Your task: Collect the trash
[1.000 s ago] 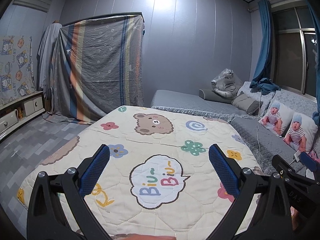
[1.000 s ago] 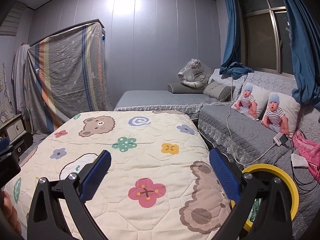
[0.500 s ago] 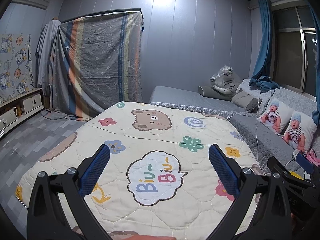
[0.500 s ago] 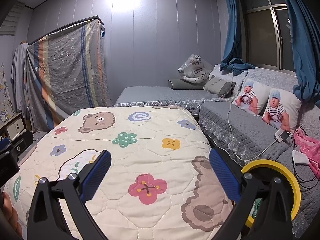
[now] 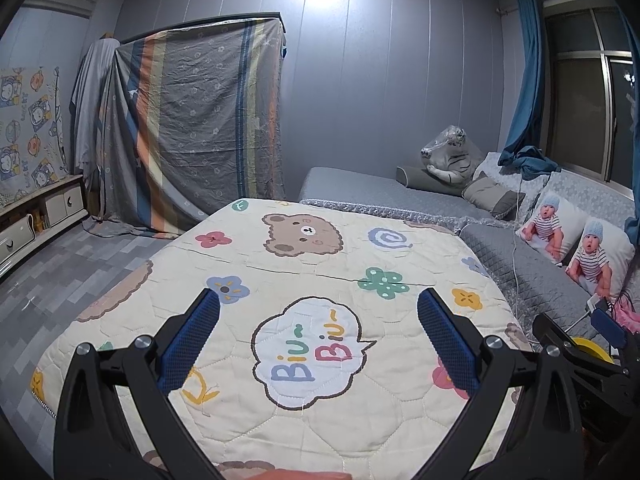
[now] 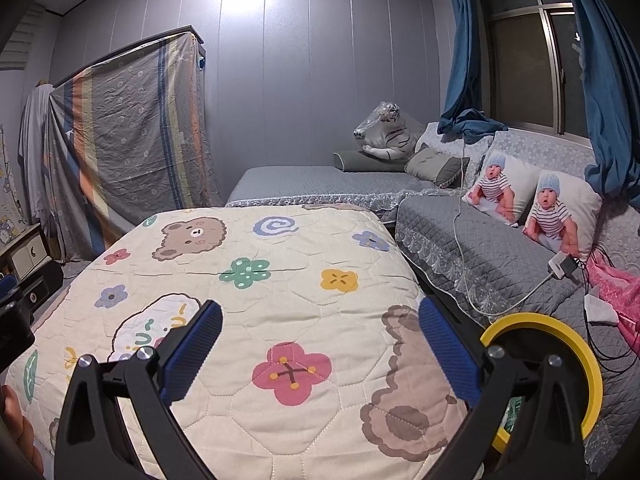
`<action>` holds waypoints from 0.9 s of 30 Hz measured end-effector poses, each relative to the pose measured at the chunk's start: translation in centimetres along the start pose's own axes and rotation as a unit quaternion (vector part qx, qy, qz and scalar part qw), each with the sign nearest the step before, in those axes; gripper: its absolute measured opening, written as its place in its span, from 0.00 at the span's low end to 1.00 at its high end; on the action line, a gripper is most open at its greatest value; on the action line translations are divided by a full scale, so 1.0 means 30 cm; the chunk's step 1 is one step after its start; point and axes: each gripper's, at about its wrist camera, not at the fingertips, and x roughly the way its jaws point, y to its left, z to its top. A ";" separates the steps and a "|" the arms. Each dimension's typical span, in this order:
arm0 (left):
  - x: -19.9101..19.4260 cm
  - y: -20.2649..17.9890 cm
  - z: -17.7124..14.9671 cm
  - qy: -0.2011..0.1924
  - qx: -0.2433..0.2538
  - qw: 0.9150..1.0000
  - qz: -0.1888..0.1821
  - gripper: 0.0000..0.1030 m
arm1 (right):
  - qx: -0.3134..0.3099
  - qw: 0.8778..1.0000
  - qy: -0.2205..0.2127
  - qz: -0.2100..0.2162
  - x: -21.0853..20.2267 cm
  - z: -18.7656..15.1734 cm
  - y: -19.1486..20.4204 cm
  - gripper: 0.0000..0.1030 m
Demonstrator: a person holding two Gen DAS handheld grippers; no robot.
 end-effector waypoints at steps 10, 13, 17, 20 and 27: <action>0.006 0.003 -0.003 0.002 0.000 1.000 -0.002 0.92 | 0.001 1.000 0.002 -0.001 0.007 -0.003 -0.002 0.92; 0.005 0.001 -0.002 0.002 0.000 1.000 -0.002 0.92 | 0.000 1.000 0.001 -0.002 0.006 -0.002 -0.002 0.92; 0.008 0.002 -0.003 0.002 0.002 1.000 -0.002 0.92 | 0.001 1.000 0.003 -0.001 0.008 -0.003 -0.003 0.92; 0.008 0.002 -0.002 0.002 0.000 1.000 -0.003 0.92 | 0.001 1.000 0.002 -0.003 0.009 -0.003 -0.003 0.92; 0.011 0.000 0.000 0.002 0.002 1.000 -0.003 0.92 | 0.002 1.000 0.005 -0.003 0.016 -0.008 -0.001 0.92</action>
